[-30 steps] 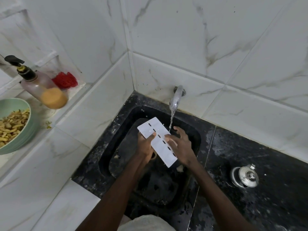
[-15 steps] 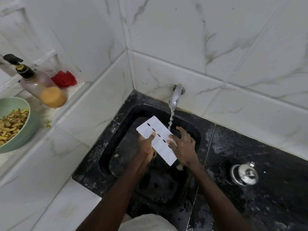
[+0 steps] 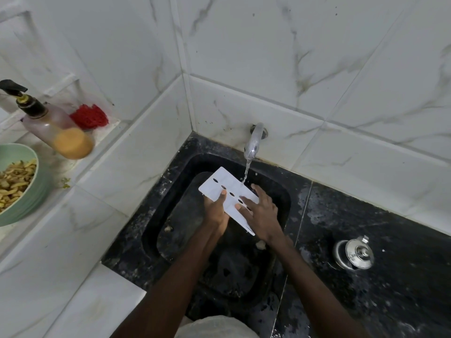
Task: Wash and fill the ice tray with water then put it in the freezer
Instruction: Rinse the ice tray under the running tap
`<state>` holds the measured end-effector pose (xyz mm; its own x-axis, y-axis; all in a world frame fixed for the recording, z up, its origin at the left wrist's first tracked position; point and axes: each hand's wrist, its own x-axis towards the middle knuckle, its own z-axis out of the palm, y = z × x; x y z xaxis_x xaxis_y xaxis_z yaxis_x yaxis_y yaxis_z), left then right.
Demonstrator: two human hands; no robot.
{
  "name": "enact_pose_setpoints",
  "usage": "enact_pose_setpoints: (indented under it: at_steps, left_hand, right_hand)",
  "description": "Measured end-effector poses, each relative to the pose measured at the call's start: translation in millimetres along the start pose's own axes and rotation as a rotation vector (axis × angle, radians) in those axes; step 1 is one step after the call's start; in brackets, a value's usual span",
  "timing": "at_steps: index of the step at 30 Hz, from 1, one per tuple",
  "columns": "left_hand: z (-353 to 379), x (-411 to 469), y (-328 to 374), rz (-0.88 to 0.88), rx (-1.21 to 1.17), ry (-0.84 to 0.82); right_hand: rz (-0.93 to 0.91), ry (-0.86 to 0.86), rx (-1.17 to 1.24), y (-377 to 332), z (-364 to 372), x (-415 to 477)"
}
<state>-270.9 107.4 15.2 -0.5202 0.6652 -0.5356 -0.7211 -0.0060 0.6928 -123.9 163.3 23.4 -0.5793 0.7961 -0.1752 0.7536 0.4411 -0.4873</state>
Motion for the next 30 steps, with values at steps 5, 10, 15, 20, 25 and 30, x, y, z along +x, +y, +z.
enact_pose_setpoints:
  at_steps: [5,10,15,20,25,30]
  left_hand:
    - [7,-2,10,-0.012,0.000,0.005]
    - [3,2,11,0.022,-0.041,0.012]
    - [-13,8,14,0.033,-0.040,0.061]
    - [-12,8,13,0.024,-0.060,0.064]
    - [-18,8,17,-0.003,-0.051,0.089]
    - [-13,10,21,0.007,-0.064,0.031]
  right_hand:
    - [0.027,0.088,-0.037,6,-6,7]
    - [-0.016,-0.015,0.064,-7,-4,11]
    - [0.065,0.146,0.142,6,-9,10]
    - [0.013,-0.019,0.039,0,7,4]
    - [-0.010,0.072,0.001,9,0,1]
    - [0.038,-0.038,0.049,-9,2,3]
